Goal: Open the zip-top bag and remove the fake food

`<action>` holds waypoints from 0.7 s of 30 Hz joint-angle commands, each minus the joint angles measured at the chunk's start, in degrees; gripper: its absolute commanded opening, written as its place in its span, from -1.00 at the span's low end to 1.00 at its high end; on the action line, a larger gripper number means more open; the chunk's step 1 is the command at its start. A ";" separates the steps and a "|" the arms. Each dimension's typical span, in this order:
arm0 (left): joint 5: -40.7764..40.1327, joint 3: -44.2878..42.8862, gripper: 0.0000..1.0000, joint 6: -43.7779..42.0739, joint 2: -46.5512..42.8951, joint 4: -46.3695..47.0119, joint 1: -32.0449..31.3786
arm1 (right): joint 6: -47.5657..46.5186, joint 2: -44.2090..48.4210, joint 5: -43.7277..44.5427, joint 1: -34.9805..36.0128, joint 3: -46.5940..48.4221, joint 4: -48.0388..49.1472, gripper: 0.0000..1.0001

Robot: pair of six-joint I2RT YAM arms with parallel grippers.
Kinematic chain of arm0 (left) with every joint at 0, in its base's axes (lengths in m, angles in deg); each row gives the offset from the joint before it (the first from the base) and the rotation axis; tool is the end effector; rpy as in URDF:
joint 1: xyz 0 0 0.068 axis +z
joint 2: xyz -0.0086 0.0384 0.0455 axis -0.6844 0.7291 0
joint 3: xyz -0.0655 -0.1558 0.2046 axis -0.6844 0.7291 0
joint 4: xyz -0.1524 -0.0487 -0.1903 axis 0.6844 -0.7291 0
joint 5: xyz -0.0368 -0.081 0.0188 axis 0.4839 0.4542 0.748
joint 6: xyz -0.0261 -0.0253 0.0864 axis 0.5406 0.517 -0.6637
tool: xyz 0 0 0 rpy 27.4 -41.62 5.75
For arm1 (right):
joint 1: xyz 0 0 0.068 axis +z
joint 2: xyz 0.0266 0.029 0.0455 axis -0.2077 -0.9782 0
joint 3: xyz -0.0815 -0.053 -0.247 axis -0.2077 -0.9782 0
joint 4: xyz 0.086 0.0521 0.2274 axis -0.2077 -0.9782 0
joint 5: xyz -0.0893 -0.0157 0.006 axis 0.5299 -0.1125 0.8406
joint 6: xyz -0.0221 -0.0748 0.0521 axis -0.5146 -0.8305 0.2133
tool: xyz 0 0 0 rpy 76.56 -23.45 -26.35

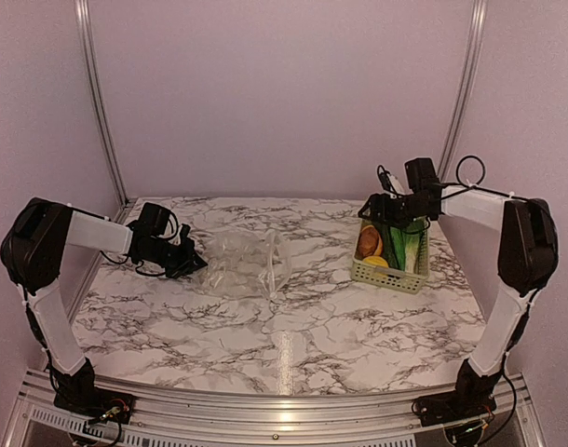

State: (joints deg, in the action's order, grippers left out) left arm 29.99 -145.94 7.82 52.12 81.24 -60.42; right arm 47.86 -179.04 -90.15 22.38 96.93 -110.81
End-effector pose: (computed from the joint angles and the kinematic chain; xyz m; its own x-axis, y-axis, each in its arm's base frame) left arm 0.3573 -0.1555 0.1229 -0.9048 -0.2355 -0.3549 0.0865 0.7144 -0.6944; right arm 0.4127 0.1098 0.2117 -0.7824 0.0592 -0.6199 -0.2743 0.8610 0.4283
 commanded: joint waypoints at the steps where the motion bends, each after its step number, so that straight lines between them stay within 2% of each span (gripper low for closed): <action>1: -0.32 -0.71 -1.00 -2.41 -2.42 -1.13 0.23 | 1.54 0.80 -4.57 4.11 4.69 2.03 0.54; 12: -2.45 1.11 -1.00 -4.97 -6.08 -1.31 -1.14 | 6.95 -6.92 -9.29 18.57 9.84 5.53 0.51; 21: -3.80 1.57 -1.00 -5.07 -7.07 -1.18 -2.76 | 9.24 -17.11 -6.87 22.86 15.62 4.85 0.48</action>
State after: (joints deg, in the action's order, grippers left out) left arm 27.35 -145.44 3.56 47.07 81.19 -62.56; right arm 55.14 -193.14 -98.17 44.74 109.37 -106.11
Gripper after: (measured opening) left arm 0.006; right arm 0.756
